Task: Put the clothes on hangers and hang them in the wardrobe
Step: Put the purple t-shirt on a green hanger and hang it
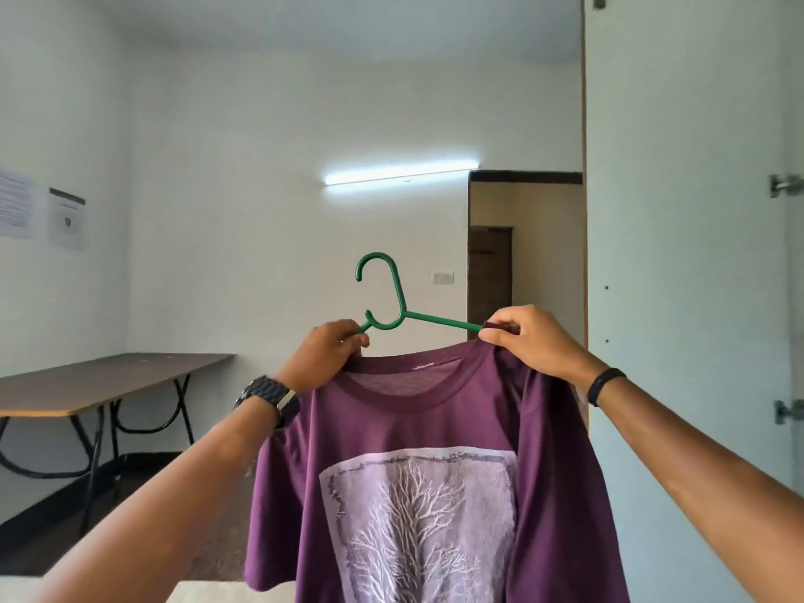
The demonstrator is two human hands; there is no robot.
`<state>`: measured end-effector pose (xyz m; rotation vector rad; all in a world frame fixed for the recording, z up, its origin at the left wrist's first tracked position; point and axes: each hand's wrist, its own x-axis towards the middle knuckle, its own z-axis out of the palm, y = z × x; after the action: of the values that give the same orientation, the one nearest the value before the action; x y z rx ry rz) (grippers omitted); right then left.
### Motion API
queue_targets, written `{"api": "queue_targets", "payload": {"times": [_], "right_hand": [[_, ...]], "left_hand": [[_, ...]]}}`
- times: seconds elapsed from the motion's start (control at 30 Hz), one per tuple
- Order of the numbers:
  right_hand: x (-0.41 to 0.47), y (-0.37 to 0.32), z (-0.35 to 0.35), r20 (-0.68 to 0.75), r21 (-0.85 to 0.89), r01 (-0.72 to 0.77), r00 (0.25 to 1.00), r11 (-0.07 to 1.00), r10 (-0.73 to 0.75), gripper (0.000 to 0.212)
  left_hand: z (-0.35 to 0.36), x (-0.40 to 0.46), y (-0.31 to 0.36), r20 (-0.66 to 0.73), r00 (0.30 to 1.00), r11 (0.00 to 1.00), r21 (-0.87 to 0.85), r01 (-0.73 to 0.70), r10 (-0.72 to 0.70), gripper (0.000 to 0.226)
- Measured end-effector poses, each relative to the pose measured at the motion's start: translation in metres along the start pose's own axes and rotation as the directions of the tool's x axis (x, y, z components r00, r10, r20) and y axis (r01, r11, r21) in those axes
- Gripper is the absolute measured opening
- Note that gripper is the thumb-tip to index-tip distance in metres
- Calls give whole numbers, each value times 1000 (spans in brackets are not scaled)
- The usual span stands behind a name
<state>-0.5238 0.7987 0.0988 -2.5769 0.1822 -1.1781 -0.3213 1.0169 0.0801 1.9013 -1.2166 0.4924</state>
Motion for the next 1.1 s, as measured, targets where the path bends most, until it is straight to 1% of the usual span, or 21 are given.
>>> {"api": "queue_targets", "payload": {"times": [0.1,0.17,0.2,0.23,0.27,0.3,0.37,0.43,0.5,0.53,0.57,0.6,0.67,0.7,0.73,0.83,0.87,0.9,1.0,1.03,1.1], "right_hand": [[2,-4,-17,19,101,-22,1000,995,20,19],[1,-4,-34,116,186,-94,991,978,73,32],[0,-3,-43,179,190,-143,978,971,109,36],[-1,-3,-51,237,178,-181,962,967,136,37],[-1,-3,-57,273,174,-203,950,963,151,31],[-1,-3,-62,278,183,-209,948,960,154,24],[0,-3,-71,228,233,-212,961,949,158,13],[2,-3,-81,199,254,-232,963,939,184,13],[4,-1,-93,308,262,-317,923,911,232,20],[4,-2,-98,376,238,-364,890,901,260,24],[4,-2,-102,405,182,-380,870,907,283,26],[6,-3,-105,376,97,-360,876,928,300,27],[9,-9,-108,149,-140,-270,945,953,290,27],[9,-12,-109,49,-183,-248,964,951,261,23],[9,-16,-107,11,-164,-245,968,956,250,21],[5,-21,-97,70,-157,-291,950,944,305,34],[4,-20,-91,63,-157,-301,947,941,314,35],[4,-19,-86,34,-146,-294,953,945,302,34],[12,-14,-74,-177,-195,-229,965,954,195,22],[16,-12,-75,-204,-207,-211,964,955,169,20],[22,-11,-83,-143,-192,-173,979,966,147,16]], "left_hand": [[-8,16,15,-35,999,1000,-15,11,-11,22],[-15,22,18,-59,998,1000,-7,23,-23,21],[-19,25,18,-75,997,1000,0,31,-31,20],[-23,28,17,-94,995,999,7,39,-38,20],[-26,30,16,-110,993,999,14,50,-48,20],[-30,33,16,-123,991,998,23,57,-54,19],[-35,37,16,-143,988,997,41,66,-60,18],[-39,41,18,-170,983,995,57,76,-65,19],[-40,44,22,-204,977,993,83,87,-68,19],[-40,46,25,-220,973,992,90,85,-64,19],[-40,47,29,-234,971,993,91,77,-54,18],[-40,48,32,-249,968,994,88,68,-44,17],[-42,52,36,-293,956,995,82,61,-35,16],[-45,55,38,-319,947,995,78,65,-36,16],[-48,57,38,-342,939,995,76,69,-39,16],[-55,64,44,-375,926,995,76,60,-28,18],[-57,66,47,-376,926,996,77,52,-19,18],[-58,68,51,-376,926,996,79,43,-10,18],[-61,74,61,-382,924,997,80,23,9,17],[-63,75,62,-380,925,997,80,23,10,17],[-69,79,61,-363,932,994,106,22,18,17]]}}
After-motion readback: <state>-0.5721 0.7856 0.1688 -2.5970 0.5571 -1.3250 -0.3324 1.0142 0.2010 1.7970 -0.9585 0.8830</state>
